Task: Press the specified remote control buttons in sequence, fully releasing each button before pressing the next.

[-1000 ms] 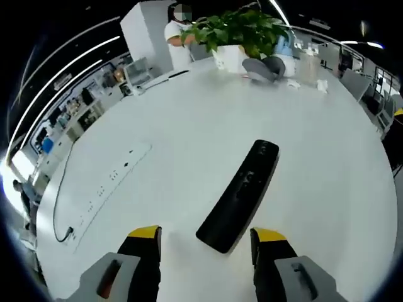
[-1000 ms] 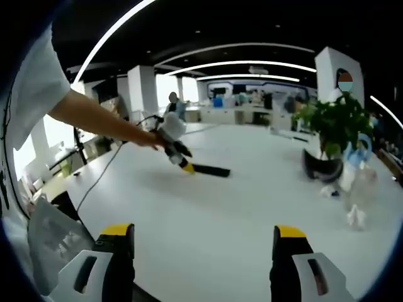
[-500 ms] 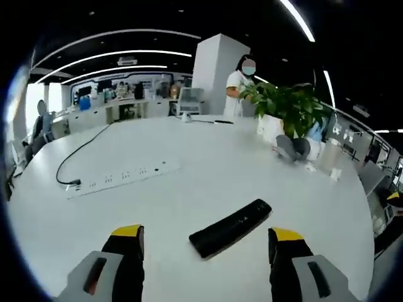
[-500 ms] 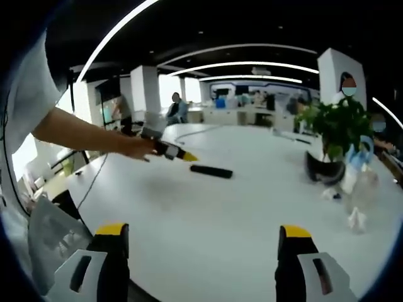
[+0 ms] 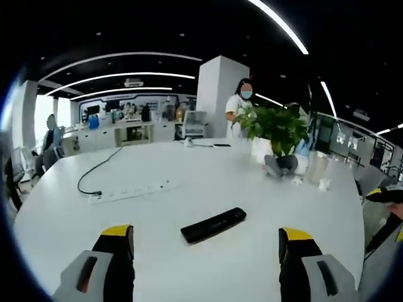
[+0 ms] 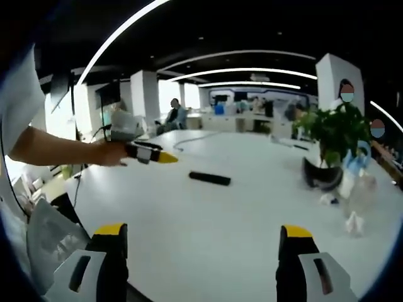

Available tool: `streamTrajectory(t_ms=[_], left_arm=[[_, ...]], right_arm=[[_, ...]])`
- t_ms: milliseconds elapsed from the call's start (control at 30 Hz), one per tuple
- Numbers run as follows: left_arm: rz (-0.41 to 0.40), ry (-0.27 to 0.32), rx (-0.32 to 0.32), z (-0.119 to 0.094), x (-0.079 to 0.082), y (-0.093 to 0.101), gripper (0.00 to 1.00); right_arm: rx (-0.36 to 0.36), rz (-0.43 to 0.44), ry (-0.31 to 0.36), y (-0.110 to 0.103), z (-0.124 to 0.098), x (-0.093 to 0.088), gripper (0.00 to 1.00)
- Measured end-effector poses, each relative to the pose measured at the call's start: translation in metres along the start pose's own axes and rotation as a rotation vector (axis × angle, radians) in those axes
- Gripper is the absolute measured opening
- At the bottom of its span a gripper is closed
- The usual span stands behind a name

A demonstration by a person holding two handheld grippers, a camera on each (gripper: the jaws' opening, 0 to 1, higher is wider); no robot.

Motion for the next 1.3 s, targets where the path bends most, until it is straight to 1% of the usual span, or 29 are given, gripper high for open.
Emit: streamTrajectory(t_ms=[67, 167, 267, 300, 367, 400, 433, 667, 733, 833, 933, 1033, 1133, 1200, 1300], left_arm=[[-0.002, 0.029, 0.009, -0.013, 0.002, 0.003, 1.0], [-0.025, 0.054, 0.01, -0.03, 0.004, 0.007, 1.0], [-0.033, 0.094, 0.036, -0.048, 0.008, 0.011, 1.0], [-0.023, 0.105, 0.047, -0.055, 0.009, 0.012, 1.0], [-0.016, 0.105, 0.057, -0.061, 0.01, 0.013, 1.0], [-0.001, 0.115, 0.078, -0.07, 0.01, 0.015, 1.0], [0.003, 0.12, 0.082, -0.074, 0.009, 0.016, 1.0], [-0.038, 0.172, 0.125, -0.108, 0.007, 0.028, 1.0], [-0.027, 0.171, 0.155, -0.118, 0.003, 0.032, 1.0], [0.007, 0.153, 0.219, -0.135, -0.008, 0.039, 1.0], [0.054, 0.136, 0.248, -0.145, -0.014, 0.046, 1.0], [0.053, 0.137, 0.268, -0.155, -0.019, 0.053, 1.0], [0.035, 0.162, 0.28, -0.165, -0.025, 0.058, 1.0], [0.028, 0.167, 0.291, -0.168, -0.029, 0.06, 1.0], [0.017, 0.174, 0.326, -0.178, -0.039, 0.06, 1.0]], right_arm=[[-0.001, -0.002, 0.0, 0.0, 0.0, 0.0, 0.99], [-0.006, -0.002, 0.003, 0.0, -0.001, 0.0, 0.99], [-0.014, 0.007, 0.005, 0.002, -0.001, 0.0, 0.99], [-0.017, 0.011, 0.005, 0.002, -0.001, 0.0, 0.99], [-0.021, 0.02, 0.006, 0.004, -0.002, 0.0, 0.99], [-0.022, 0.026, -0.001, 0.004, -0.001, -0.001, 0.99], [-0.024, 0.025, -0.001, 0.004, -0.001, -0.001, 0.99], [-0.02, 0.013, -0.013, 0.002, -0.001, -0.003, 0.99], [-0.023, 0.019, -0.013, 0.003, -0.001, -0.003, 0.99], [-0.028, 0.027, -0.01, 0.004, -0.002, -0.003, 0.99], [-0.031, 0.032, -0.006, 0.005, -0.002, -0.003, 0.99], [-0.031, 0.03, -0.009, 0.005, -0.002, -0.003, 0.99], [-0.03, 0.028, -0.016, 0.004, -0.001, -0.004, 0.99], [-0.029, 0.03, -0.02, 0.004, -0.001, -0.004, 0.99], [-0.033, 0.032, -0.021, 0.005, -0.001, -0.004, 0.99]])
Point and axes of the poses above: the point that each gripper's makers call its tool centre point, and the gripper's own axes: z roughly forward along the fingers, y roughly to its right, x roughly out of its top, the point moved 7 cm from there along -z, roughly backward along the fingers, and after that the axes turned 4 degrees about -y, right-handed, at the moved point
